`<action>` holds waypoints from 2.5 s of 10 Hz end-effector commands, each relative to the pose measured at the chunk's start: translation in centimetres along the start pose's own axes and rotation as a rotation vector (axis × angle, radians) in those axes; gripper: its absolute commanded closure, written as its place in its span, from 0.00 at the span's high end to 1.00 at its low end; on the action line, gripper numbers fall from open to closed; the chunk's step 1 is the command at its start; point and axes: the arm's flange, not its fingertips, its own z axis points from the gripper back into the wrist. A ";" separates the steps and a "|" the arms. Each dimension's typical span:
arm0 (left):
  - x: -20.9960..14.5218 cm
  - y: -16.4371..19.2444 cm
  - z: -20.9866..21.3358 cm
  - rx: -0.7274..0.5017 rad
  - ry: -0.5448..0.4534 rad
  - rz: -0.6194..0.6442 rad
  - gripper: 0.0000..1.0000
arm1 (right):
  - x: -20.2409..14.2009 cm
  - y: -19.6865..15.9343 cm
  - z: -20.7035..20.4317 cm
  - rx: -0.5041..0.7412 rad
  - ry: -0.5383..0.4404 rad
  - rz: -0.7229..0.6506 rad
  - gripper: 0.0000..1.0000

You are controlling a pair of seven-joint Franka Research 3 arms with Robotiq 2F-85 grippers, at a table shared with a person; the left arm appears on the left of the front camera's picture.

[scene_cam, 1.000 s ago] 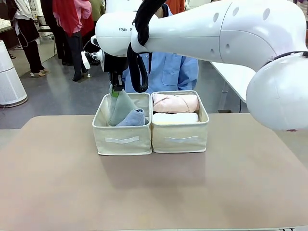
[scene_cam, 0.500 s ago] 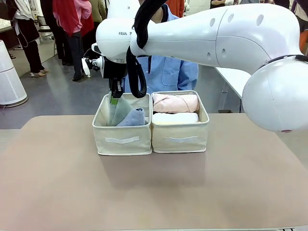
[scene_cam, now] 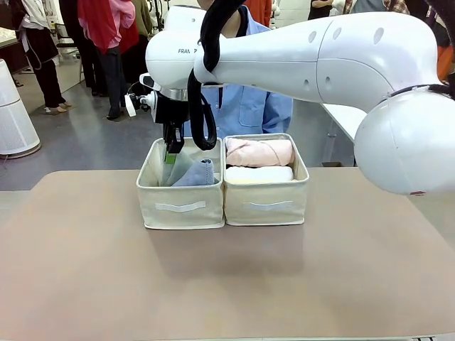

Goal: Sort the towels based on their folding style.
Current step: Pick up another triangle-folded towel from the table and place it in the left Fabric basket.

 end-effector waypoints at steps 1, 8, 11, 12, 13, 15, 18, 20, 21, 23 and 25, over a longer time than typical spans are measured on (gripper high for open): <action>0.1 -0.2 0.0 0.009 -0.024 -0.006 1.00 | 0.5 -0.8 0.8 0.015 -0.046 0.042 0.73; 0.1 -0.2 0.0 0.009 -0.024 -0.006 1.00 | 0.9 -1.0 2.8 -0.019 -0.051 0.046 1.00; 0.1 -0.2 0.0 0.009 -0.024 -0.006 1.00 | 1.1 -0.9 4.0 -0.053 -0.063 0.058 1.00; 0.1 -0.2 0.0 0.009 -0.024 -0.006 1.00 | 1.3 -0.6 5.0 -0.070 -0.056 0.072 1.00; 0.1 -0.2 0.0 0.009 -0.024 -0.006 1.00 | 1.6 1.1 7.2 -0.052 -0.044 0.097 1.00; 0.1 -0.2 0.0 0.009 -0.024 -0.006 1.00 | -1.2 8.0 14.5 -0.150 -0.005 0.085 1.00; 0.1 -0.2 0.0 0.009 -0.024 -0.006 1.00 | -8.2 17.3 18.5 -0.225 0.001 -0.062 1.00; 0.1 -0.2 0.0 0.009 -0.024 -0.006 1.00 | -13.4 21.0 18.9 -0.243 -0.004 -0.211 1.00; 0.1 -0.2 0.0 0.009 -0.024 -0.006 1.00 | -15.5 22.3 18.4 -0.221 -0.016 -0.256 1.00; 0.1 -0.2 0.0 0.009 -0.024 -0.006 1.00 | -18.5 23.0 17.9 -0.210 0.003 -0.314 1.00; 0.1 -0.2 0.0 0.009 -0.024 -0.006 1.00 | -19.0 22.8 18.6 -0.190 0.013 -0.331 1.00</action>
